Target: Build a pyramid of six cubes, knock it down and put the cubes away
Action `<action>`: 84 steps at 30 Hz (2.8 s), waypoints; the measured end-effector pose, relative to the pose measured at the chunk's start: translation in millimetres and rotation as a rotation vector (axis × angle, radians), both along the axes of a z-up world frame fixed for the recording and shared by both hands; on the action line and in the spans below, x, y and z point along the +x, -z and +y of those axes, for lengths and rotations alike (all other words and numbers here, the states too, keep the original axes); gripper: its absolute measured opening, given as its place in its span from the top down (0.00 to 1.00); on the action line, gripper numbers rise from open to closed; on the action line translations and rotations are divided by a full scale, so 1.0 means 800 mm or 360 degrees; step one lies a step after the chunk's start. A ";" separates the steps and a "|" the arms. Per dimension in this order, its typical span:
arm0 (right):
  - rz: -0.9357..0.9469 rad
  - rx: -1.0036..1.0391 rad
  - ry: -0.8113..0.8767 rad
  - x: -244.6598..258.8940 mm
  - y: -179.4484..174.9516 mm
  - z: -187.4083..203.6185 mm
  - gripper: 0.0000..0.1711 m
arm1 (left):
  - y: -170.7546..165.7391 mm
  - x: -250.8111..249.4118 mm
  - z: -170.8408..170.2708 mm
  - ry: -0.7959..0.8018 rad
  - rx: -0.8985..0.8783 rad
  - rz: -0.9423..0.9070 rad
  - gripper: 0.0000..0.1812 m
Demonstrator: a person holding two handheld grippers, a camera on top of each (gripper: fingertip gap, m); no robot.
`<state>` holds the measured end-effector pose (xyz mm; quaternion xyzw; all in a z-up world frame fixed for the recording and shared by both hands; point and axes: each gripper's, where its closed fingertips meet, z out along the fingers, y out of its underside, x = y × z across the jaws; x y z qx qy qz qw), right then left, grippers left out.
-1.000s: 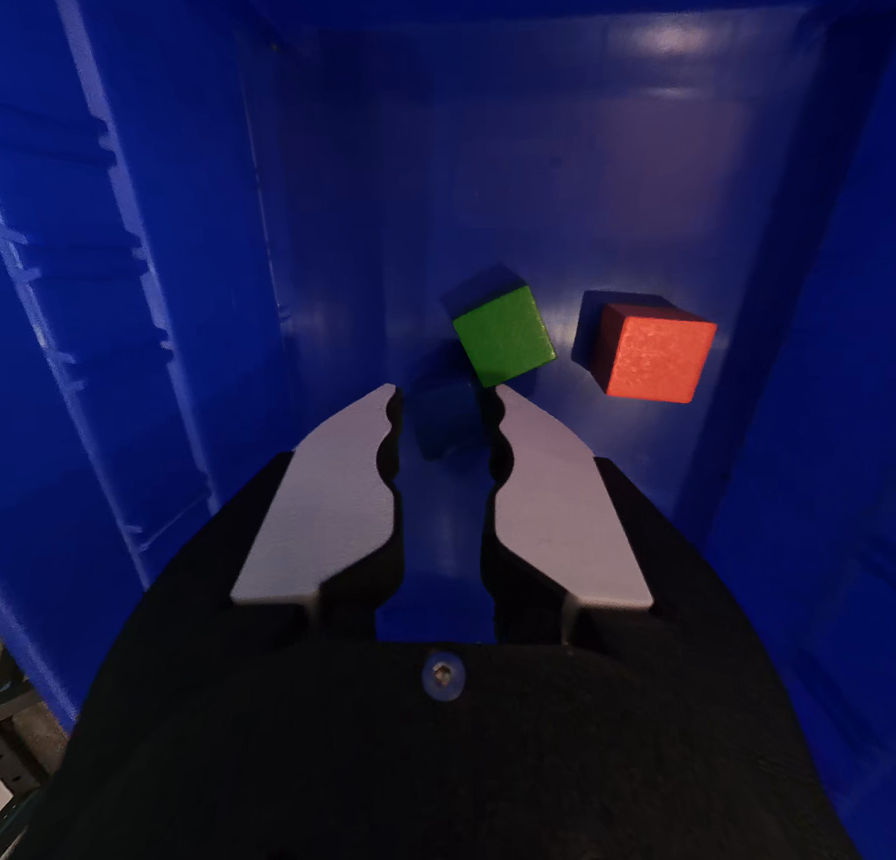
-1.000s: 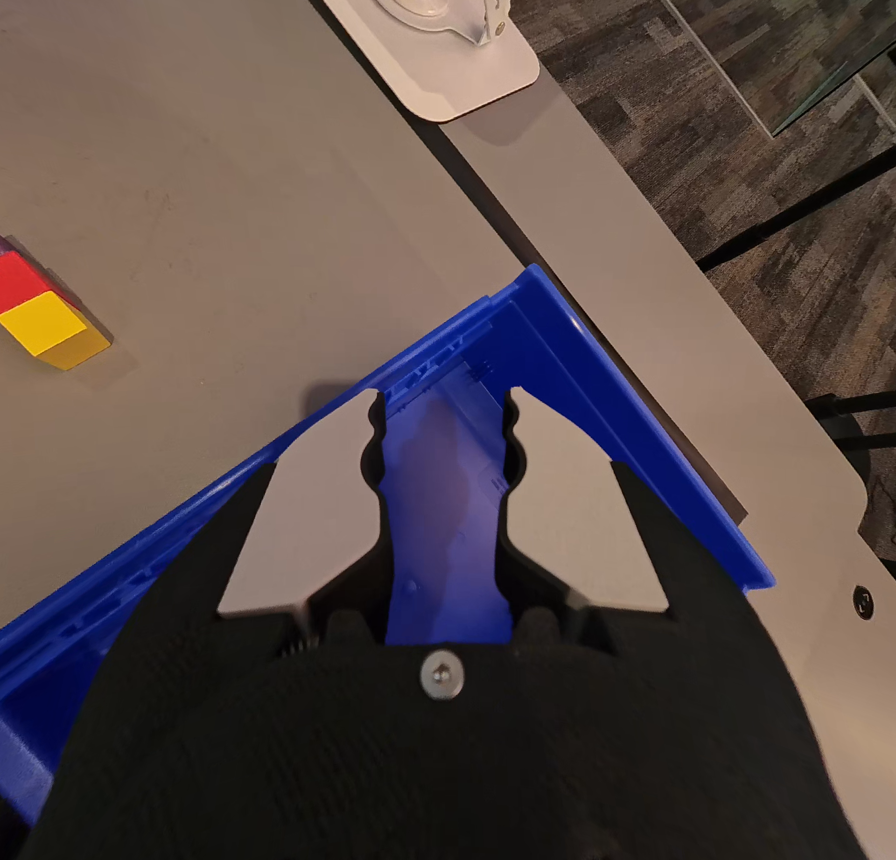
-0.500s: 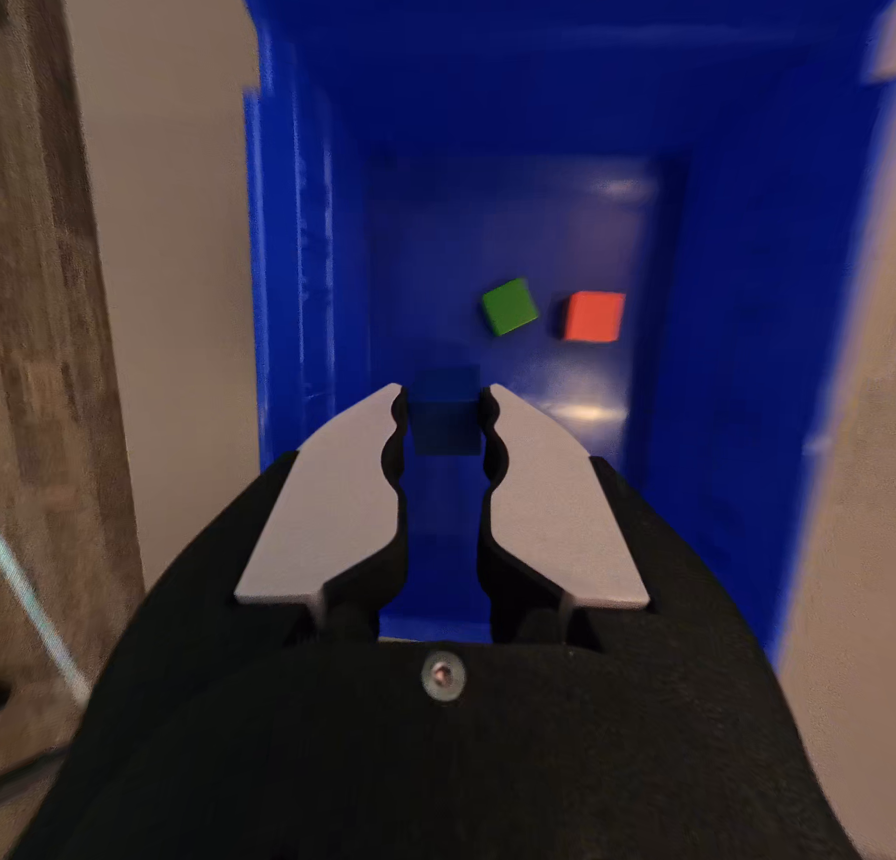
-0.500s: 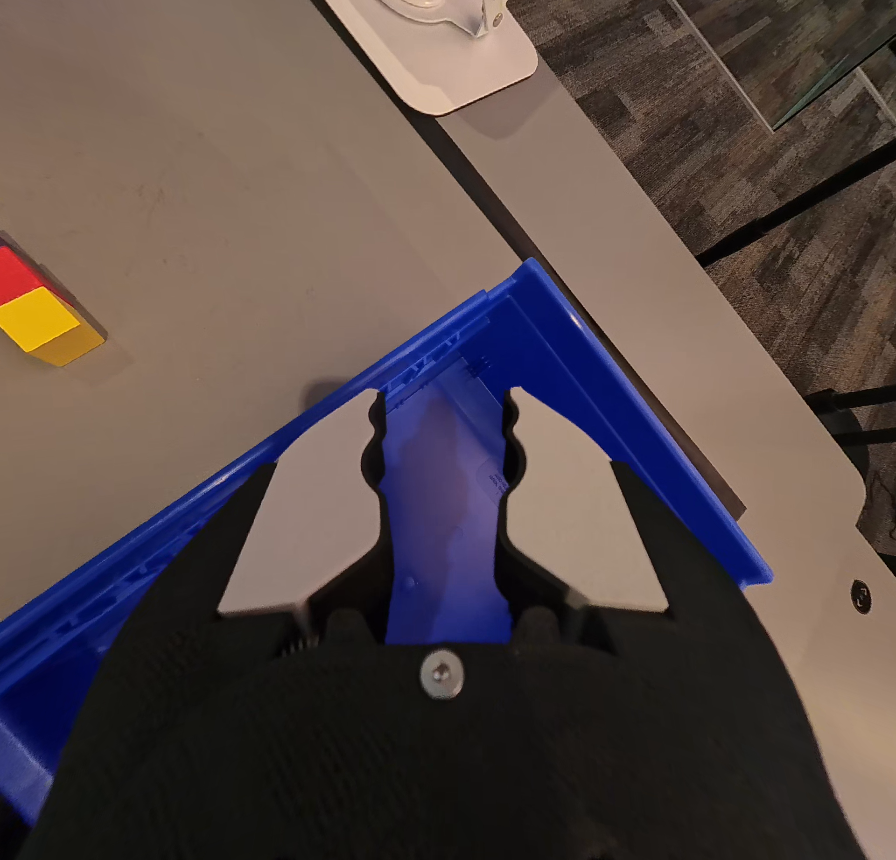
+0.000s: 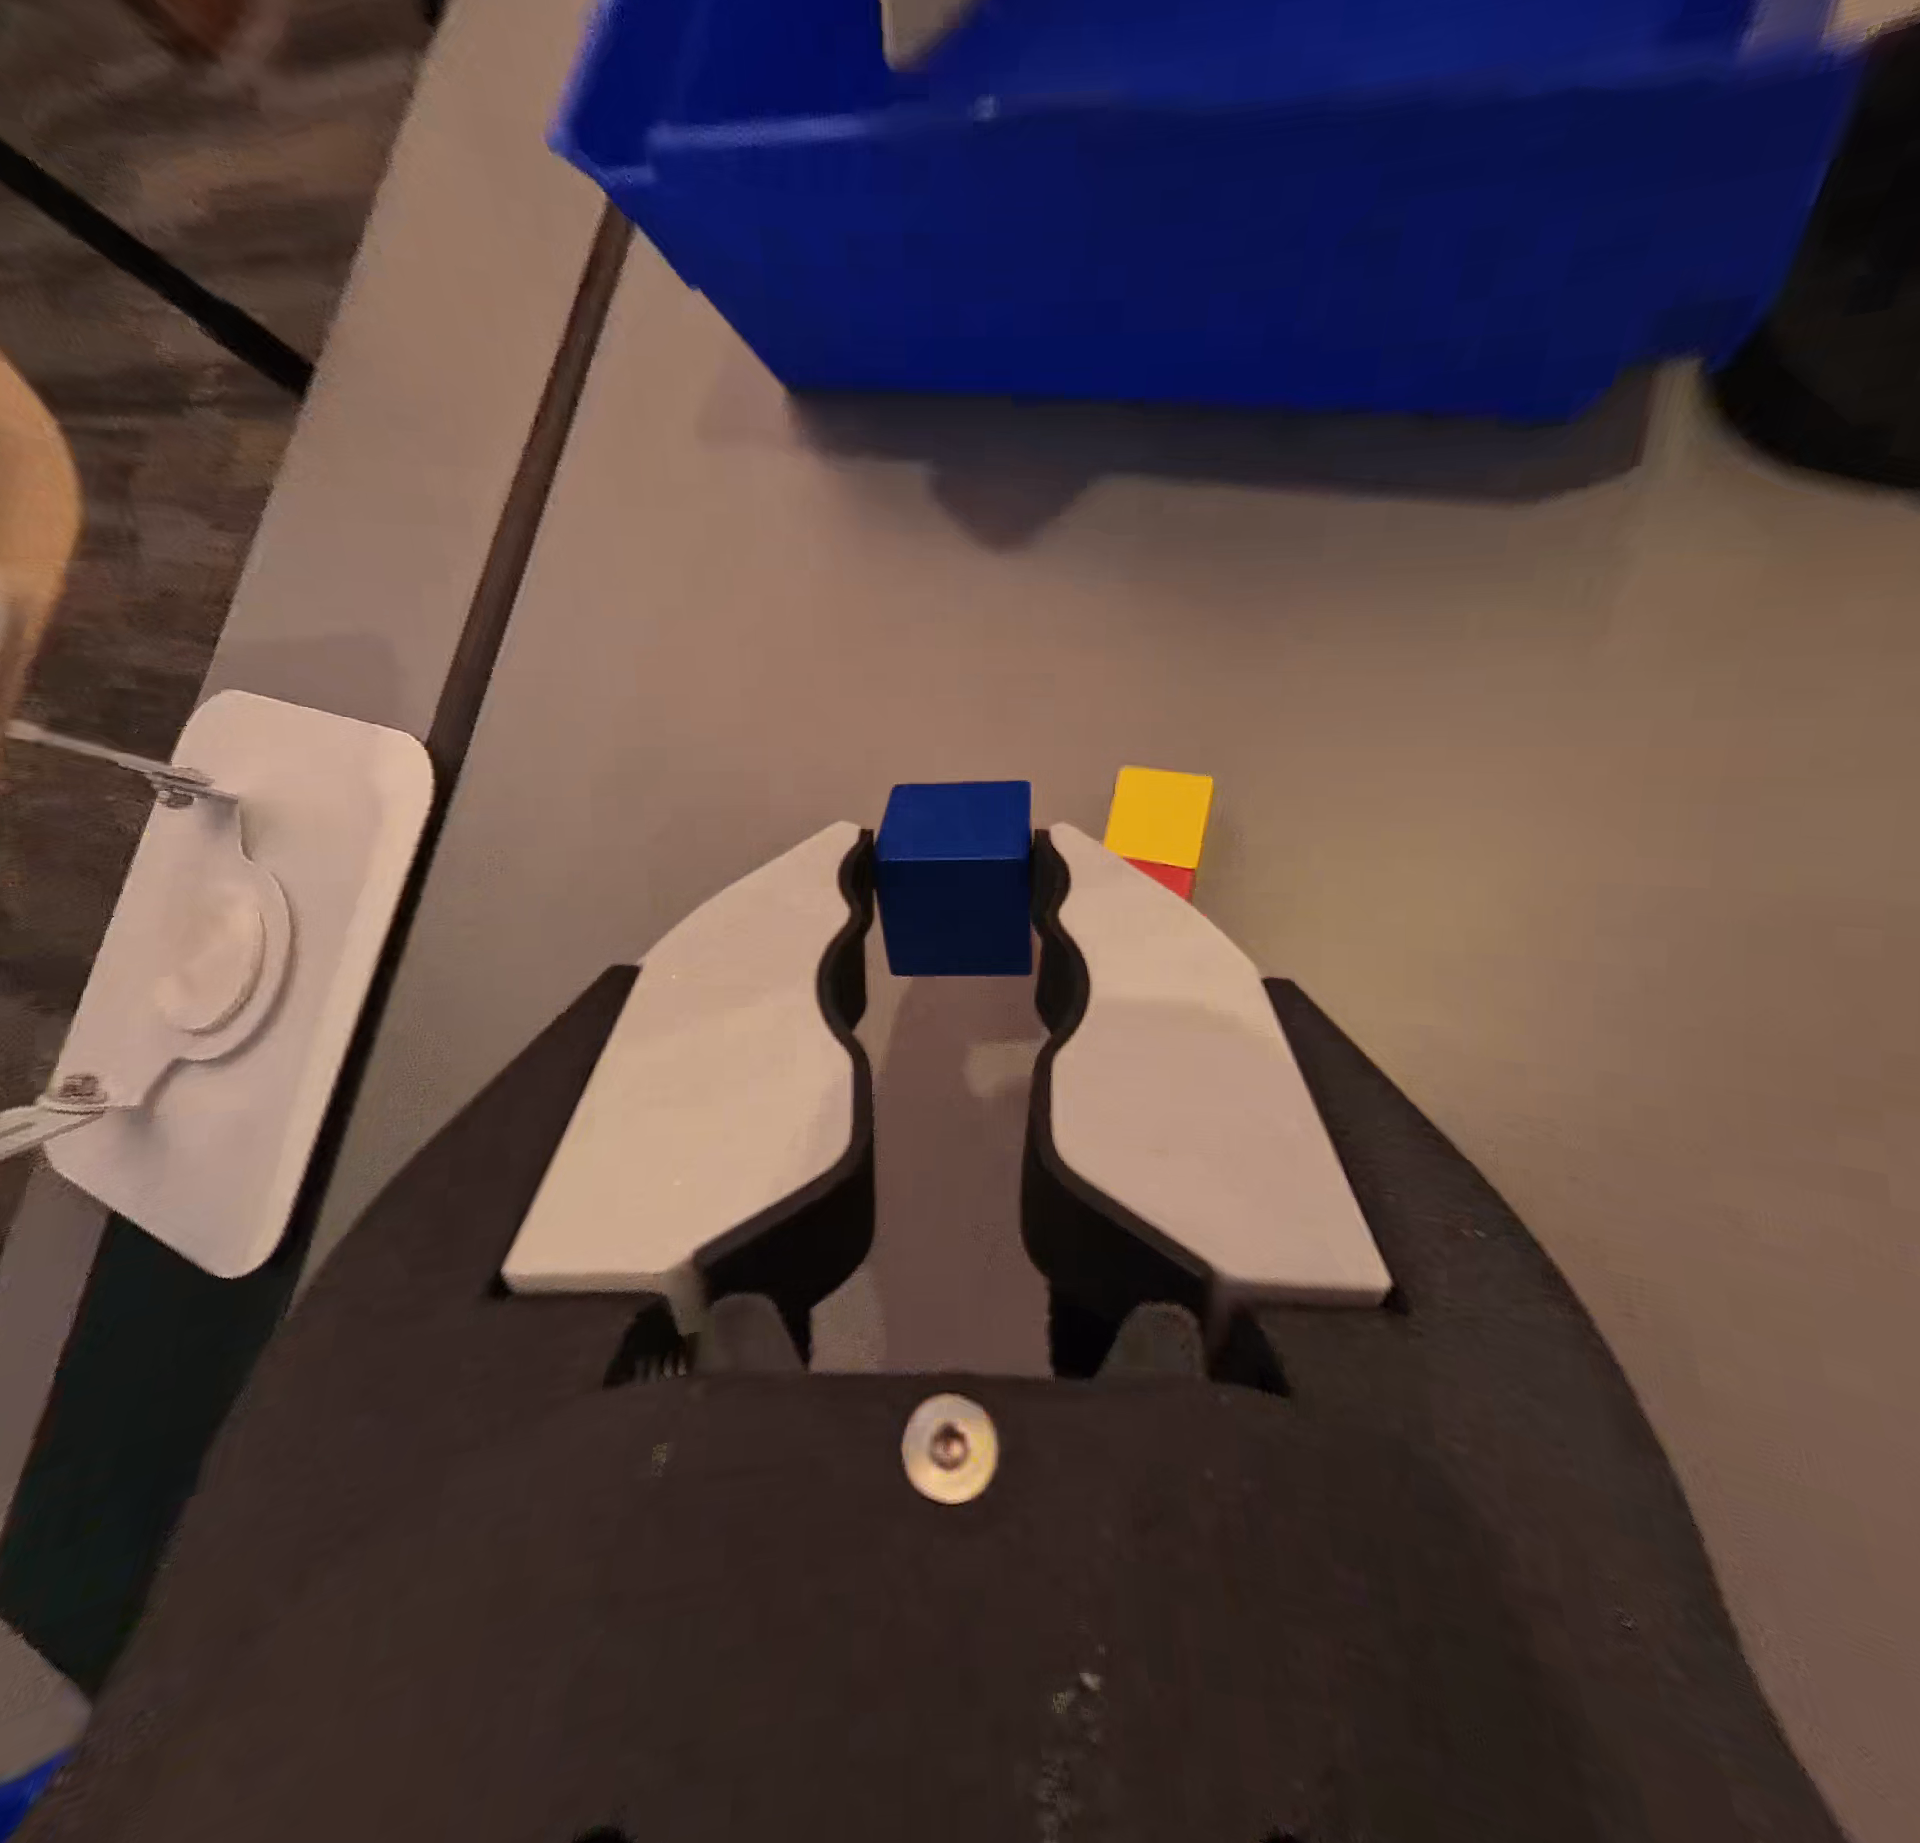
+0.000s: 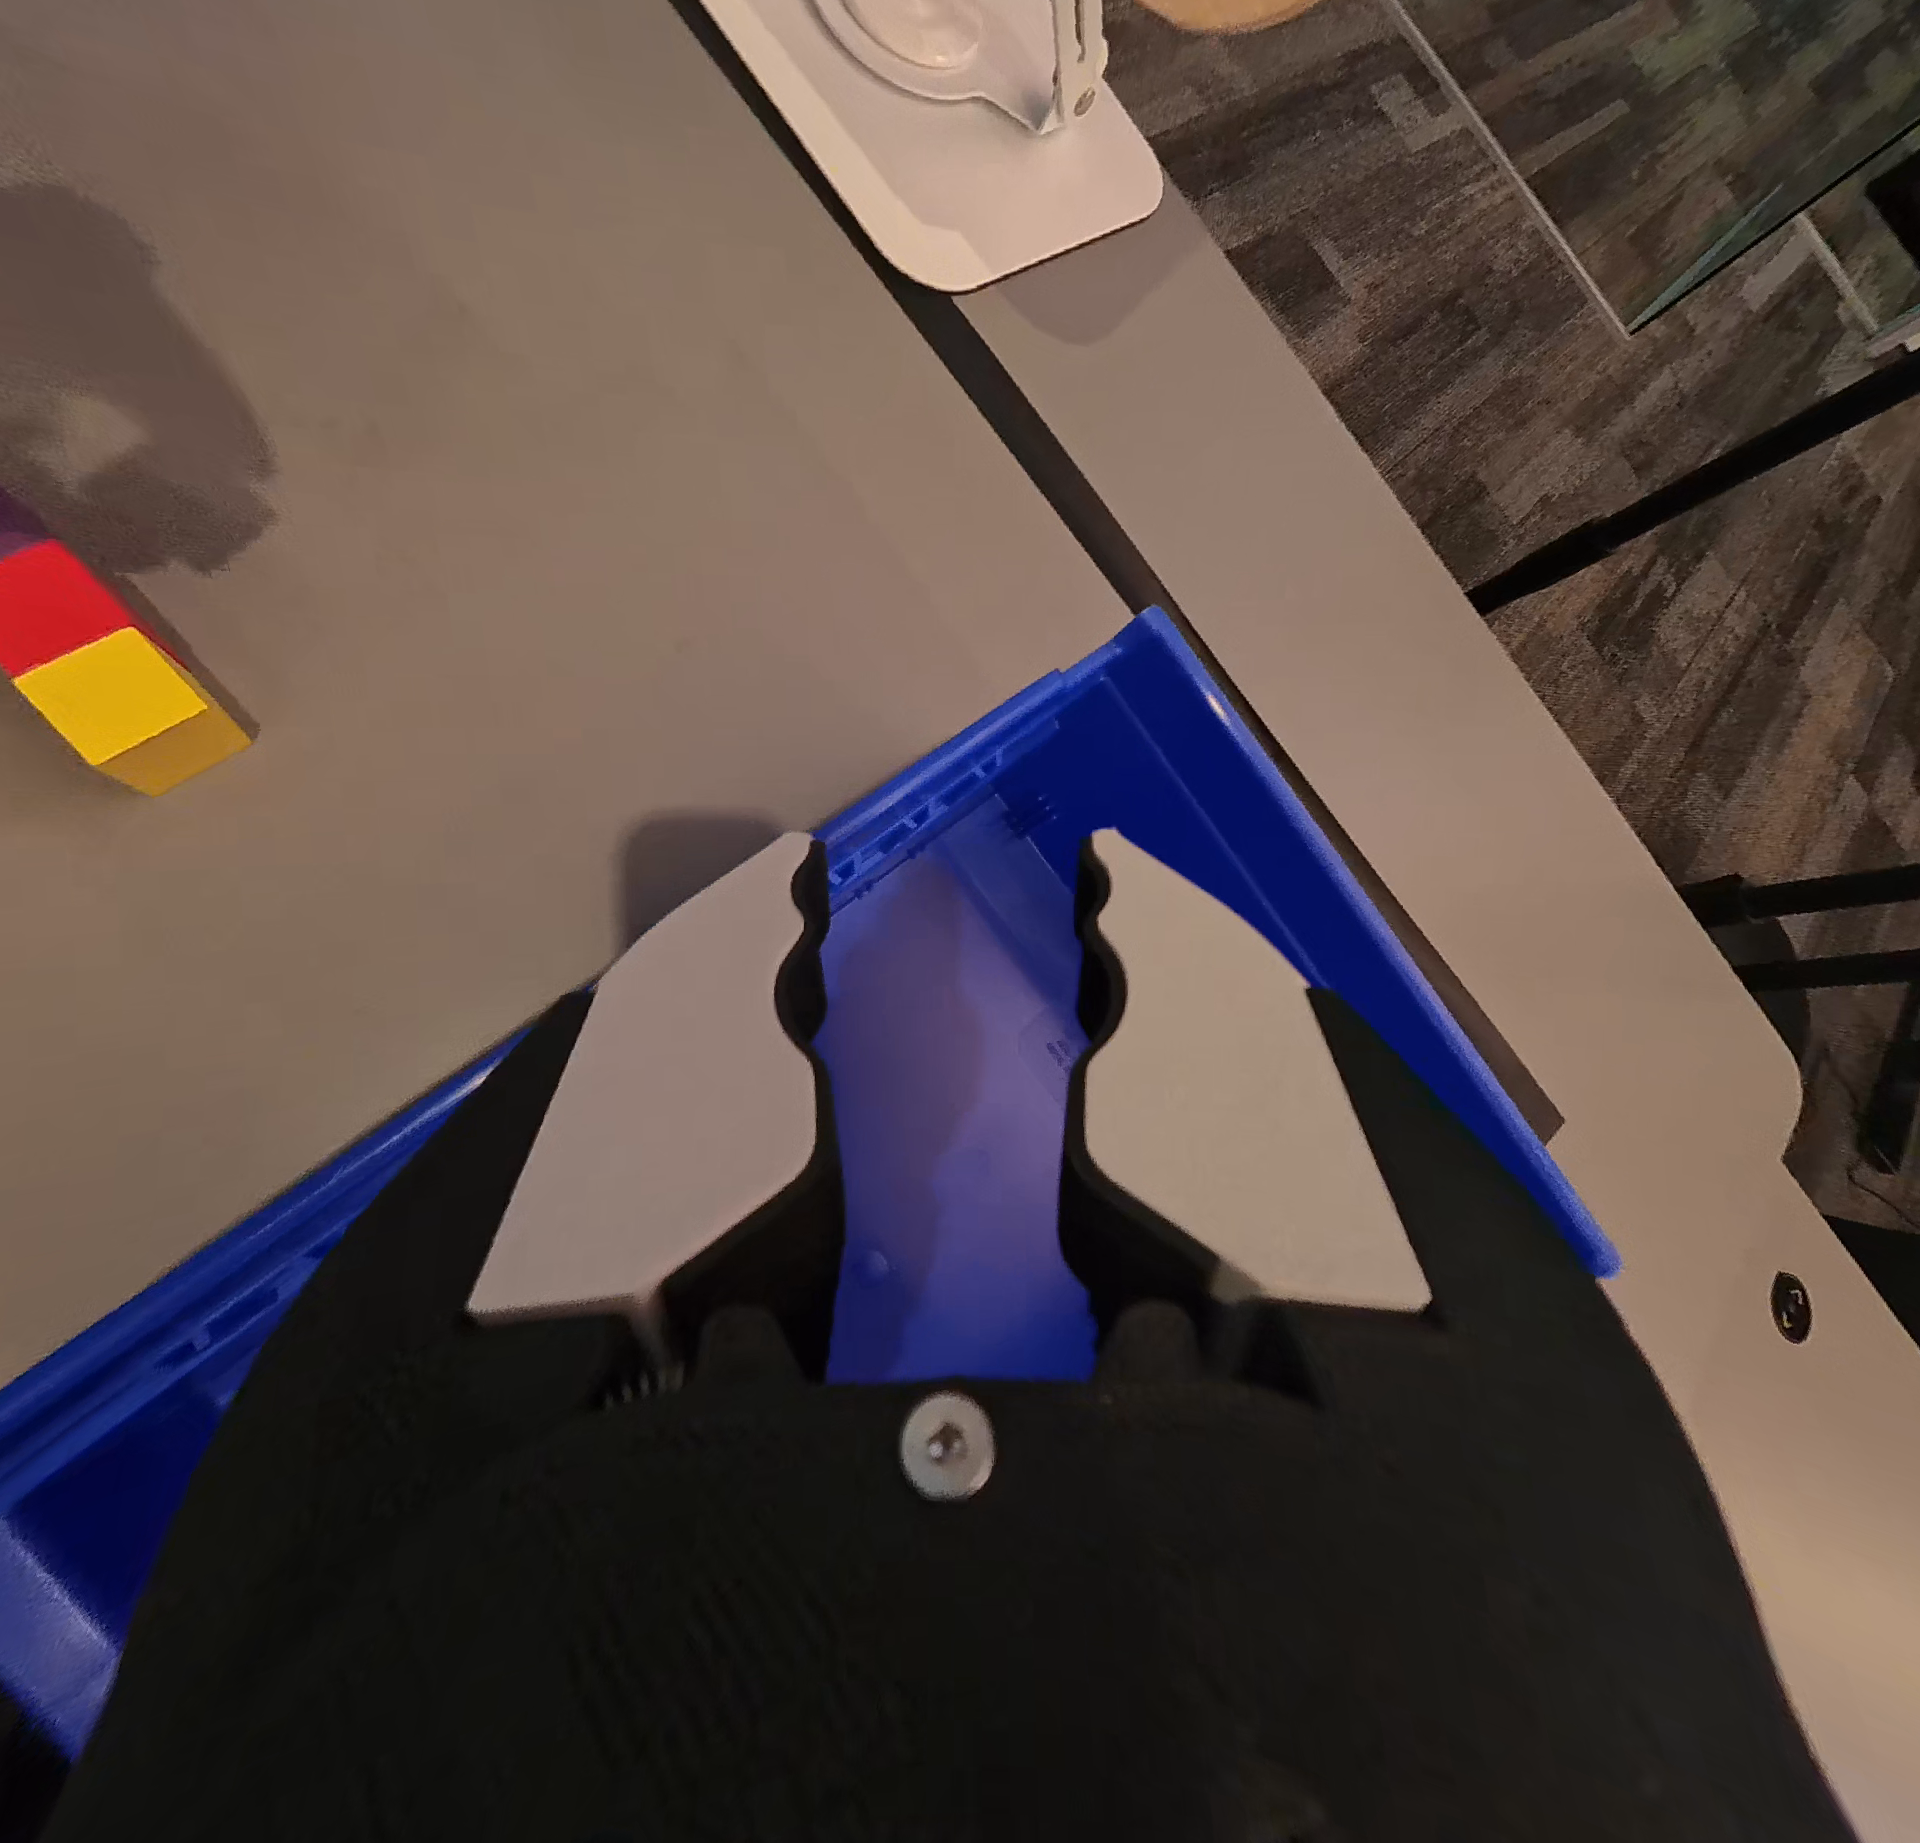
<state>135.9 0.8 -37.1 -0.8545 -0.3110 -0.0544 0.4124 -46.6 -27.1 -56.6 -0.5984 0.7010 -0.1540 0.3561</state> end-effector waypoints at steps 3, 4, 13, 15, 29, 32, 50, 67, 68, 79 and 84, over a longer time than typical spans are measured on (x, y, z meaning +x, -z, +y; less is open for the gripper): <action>0.0015 0.0025 0.0006 0.001 -0.006 -0.001 0.73 | 0.034 0.013 0.005 0.0047 0.0033 0.0104 0.84; 0.0018 0.0028 0.0008 0.002 -0.007 -0.001 0.73 | 0.039 0.016 0.002 0.0067 -0.0024 0.0100 0.84; 0.0009 -0.0005 0.0025 0.009 -0.003 -0.003 0.73 | 0.052 0.021 -0.028 0.0248 -0.0181 0.0239 0.84; 0.0011 -0.0007 0.0030 0.010 -0.003 -0.003 0.73 | 0.060 0.021 -0.031 0.0271 -0.0170 0.0285 0.84; 0.0019 -0.0045 0.0041 0.015 0.003 -0.006 0.73 | 0.079 0.016 -0.027 0.0249 -0.0110 0.0421 0.84; 0.0021 -0.0061 0.0041 0.015 0.006 -0.007 0.73 | 0.080 0.014 -0.027 0.0247 -0.0107 0.0432 0.84; 0.0009 -0.0105 0.0036 0.013 0.015 -0.006 0.73 | 0.083 0.014 -0.027 0.0249 -0.0063 0.0452 0.83; 0.0011 -0.0118 0.0028 0.013 0.017 -0.008 0.72 | 0.075 0.004 -0.027 0.0222 -0.0111 0.0430 0.84; 0.0012 -0.0117 0.0027 0.014 0.017 -0.008 0.72 | 0.076 0.004 -0.025 0.0213 -0.0095 0.0436 0.84; 0.0013 -0.0120 0.0025 0.014 0.018 -0.008 0.72 | 0.080 0.009 -0.029 0.0222 -0.0089 0.0437 0.85; 0.0010 -0.0126 0.0025 0.014 0.019 -0.008 0.72 | 0.081 0.009 -0.030 0.0242 -0.0056 0.0451 0.84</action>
